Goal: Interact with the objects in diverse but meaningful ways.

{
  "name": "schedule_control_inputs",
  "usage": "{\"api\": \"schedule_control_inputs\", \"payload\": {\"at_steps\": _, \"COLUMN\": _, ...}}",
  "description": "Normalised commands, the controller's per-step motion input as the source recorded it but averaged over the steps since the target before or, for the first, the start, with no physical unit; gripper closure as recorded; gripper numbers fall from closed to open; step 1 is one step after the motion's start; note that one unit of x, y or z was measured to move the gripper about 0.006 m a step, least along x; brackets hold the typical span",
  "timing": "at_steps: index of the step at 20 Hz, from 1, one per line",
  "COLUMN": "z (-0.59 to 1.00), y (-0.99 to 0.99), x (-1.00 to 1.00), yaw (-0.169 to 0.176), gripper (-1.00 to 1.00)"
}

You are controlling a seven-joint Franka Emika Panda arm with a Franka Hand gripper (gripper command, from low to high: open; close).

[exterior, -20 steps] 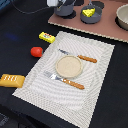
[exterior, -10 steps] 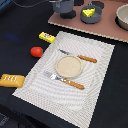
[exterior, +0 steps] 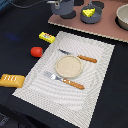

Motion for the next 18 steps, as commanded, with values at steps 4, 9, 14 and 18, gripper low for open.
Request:
{"api": "schedule_control_inputs", "payload": {"at_steps": 4, "z": 0.17, "y": -0.50, "x": 0.88, "yaw": -0.030, "gripper": 1.00}}
{"api": "schedule_control_inputs", "payload": {"at_steps": 9, "z": 0.03, "y": -0.40, "x": 0.82, "yaw": -0.051, "gripper": 1.00}}
{"api": "schedule_control_inputs", "payload": {"at_steps": 14, "z": 0.00, "y": -0.20, "x": 0.74, "yaw": -0.049, "gripper": 1.00}}
{"api": "schedule_control_inputs", "payload": {"at_steps": 18, "z": -0.03, "y": 0.00, "x": 0.70, "yaw": -0.024, "gripper": 1.00}}
